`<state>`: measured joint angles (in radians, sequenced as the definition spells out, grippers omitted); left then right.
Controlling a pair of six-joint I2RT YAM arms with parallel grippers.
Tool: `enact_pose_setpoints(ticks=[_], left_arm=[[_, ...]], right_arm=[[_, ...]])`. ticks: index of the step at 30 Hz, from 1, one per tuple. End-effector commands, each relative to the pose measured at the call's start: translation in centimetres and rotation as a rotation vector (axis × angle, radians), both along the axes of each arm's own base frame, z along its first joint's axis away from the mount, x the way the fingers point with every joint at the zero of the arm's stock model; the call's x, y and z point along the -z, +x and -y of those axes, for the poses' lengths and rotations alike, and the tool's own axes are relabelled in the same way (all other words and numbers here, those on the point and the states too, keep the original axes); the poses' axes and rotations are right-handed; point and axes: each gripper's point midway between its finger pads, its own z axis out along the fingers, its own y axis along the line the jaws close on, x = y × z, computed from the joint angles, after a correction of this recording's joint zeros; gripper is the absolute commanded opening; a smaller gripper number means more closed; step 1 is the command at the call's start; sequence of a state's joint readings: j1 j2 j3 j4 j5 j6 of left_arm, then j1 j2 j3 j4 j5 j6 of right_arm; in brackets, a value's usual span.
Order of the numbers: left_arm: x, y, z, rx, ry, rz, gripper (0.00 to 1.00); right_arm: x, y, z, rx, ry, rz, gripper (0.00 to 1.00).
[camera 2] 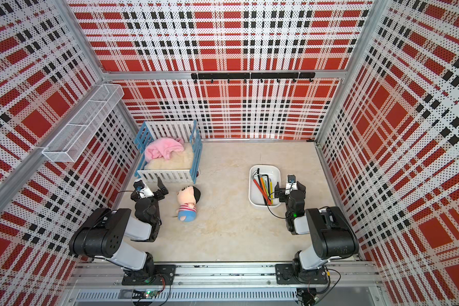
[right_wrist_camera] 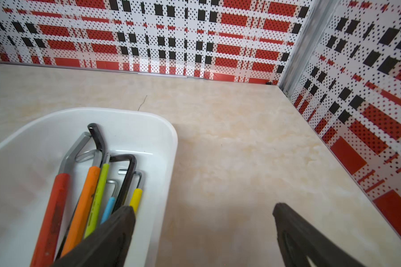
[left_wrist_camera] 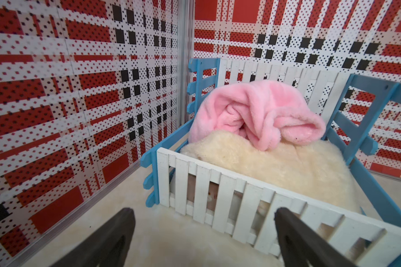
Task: Put the hex key on the desktop into the storage box
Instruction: Reset both arms
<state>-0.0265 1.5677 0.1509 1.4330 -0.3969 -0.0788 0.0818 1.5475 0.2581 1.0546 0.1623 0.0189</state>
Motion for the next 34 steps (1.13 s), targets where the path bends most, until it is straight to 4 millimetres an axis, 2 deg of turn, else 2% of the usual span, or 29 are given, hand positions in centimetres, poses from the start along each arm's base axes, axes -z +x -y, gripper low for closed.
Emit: enact_pose_setpoints(ticks=[1,34], left_arm=[[-1.16,0.40,0.10,0.012,-0.016,0.047,0.99],[-1.08,0.69,0.18,0.000,-0.010,0.035,0.99]], right_arm=[[-2.14,1.55,1.35,0.030,0.060,0.062,1.00],[-2.12,1.42,1.36,0.029,0.059,0.063,1.00]])
